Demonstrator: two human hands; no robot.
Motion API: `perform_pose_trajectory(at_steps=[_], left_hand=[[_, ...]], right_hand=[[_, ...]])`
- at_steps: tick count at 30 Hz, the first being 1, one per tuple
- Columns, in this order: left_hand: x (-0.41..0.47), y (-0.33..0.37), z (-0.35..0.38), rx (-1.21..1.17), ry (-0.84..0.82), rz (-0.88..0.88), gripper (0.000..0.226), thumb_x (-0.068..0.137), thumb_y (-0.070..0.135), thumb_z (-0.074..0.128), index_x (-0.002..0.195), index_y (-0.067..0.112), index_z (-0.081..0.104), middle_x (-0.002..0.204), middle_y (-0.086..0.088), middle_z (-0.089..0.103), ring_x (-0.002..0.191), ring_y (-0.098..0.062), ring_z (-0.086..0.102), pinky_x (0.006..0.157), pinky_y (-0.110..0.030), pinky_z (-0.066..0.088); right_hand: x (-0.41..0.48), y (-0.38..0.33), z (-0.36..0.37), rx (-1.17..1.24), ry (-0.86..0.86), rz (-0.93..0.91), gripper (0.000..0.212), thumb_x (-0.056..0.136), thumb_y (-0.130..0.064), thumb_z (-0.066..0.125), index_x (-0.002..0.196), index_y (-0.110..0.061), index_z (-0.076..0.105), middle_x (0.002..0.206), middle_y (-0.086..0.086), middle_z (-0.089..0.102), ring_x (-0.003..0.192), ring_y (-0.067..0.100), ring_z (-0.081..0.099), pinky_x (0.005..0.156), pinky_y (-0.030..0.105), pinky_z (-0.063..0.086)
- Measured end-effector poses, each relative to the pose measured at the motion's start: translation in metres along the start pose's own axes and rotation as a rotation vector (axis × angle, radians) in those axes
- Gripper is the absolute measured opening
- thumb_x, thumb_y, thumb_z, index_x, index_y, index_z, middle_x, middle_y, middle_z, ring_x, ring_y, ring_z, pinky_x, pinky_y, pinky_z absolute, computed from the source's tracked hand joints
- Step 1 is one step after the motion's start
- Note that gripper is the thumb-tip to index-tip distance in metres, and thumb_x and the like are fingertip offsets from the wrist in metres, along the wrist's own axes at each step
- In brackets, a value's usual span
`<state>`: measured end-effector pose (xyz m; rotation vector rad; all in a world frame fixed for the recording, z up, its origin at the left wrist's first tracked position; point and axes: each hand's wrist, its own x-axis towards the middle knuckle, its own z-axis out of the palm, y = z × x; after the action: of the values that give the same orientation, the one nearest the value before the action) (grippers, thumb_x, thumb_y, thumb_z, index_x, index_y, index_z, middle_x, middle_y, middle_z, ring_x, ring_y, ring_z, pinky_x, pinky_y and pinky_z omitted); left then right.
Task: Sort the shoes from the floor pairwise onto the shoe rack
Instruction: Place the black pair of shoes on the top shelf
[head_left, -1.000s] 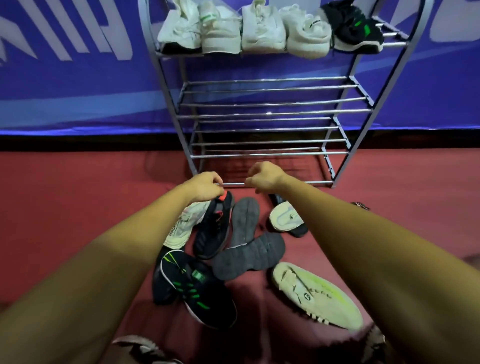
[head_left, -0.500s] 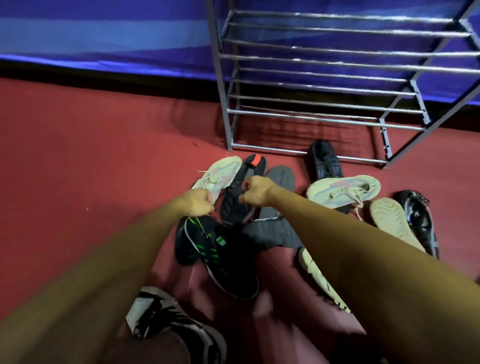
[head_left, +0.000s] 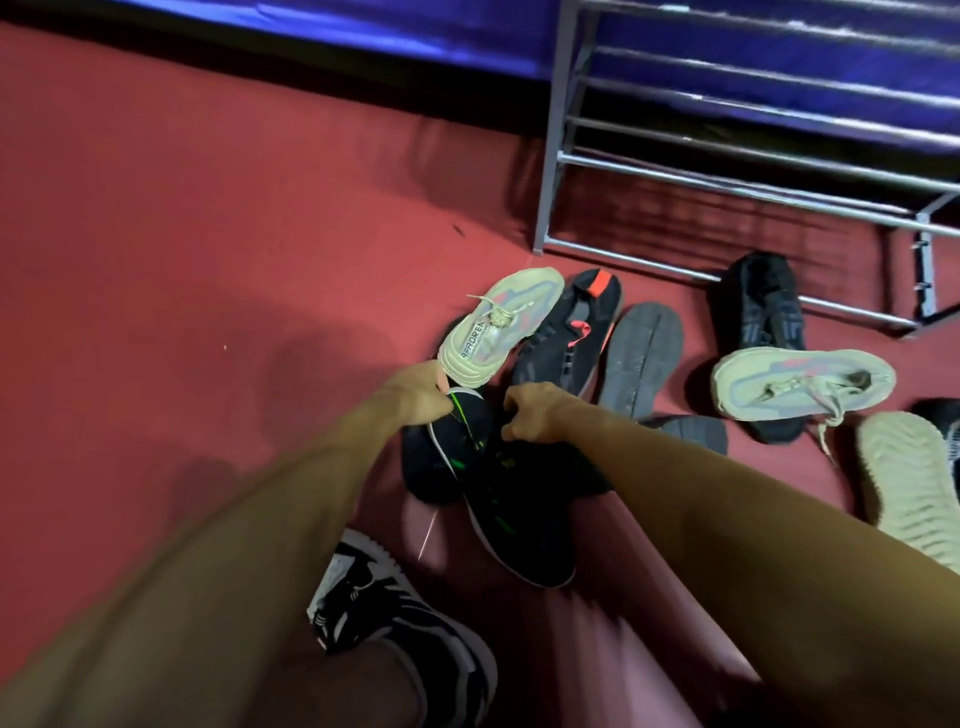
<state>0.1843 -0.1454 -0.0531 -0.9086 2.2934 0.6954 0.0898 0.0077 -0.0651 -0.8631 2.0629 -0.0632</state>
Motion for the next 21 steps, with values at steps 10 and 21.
perform_pose_trajectory(at_steps=[10,21], left_hand=[[-0.007,0.001,0.005,0.062,-0.04,-0.065,0.042,0.084,0.022,0.063,0.124,0.013,0.052,0.123,-0.009,0.06,0.111,-0.027,0.058,0.087,-0.033,0.047],[-0.057,0.077,-0.023,0.014,0.033,0.005,0.063,0.084,0.017,0.059,0.143,0.014,0.036,0.134,-0.014,0.054,0.12,-0.033,0.055,0.096,-0.037,0.047]], right_hand=[[-0.002,-0.002,-0.002,0.031,0.022,-0.07,0.023,0.095,-0.025,0.054,0.099,-0.01,0.071,0.118,0.014,0.066,0.116,0.032,0.057,0.089,0.03,0.043],[-0.069,0.015,-0.037,0.226,0.054,-0.159,0.025,0.094,-0.017,0.061,0.096,0.006,0.071,0.08,0.01,0.063,0.074,0.02,0.058,0.079,0.036,0.053]])
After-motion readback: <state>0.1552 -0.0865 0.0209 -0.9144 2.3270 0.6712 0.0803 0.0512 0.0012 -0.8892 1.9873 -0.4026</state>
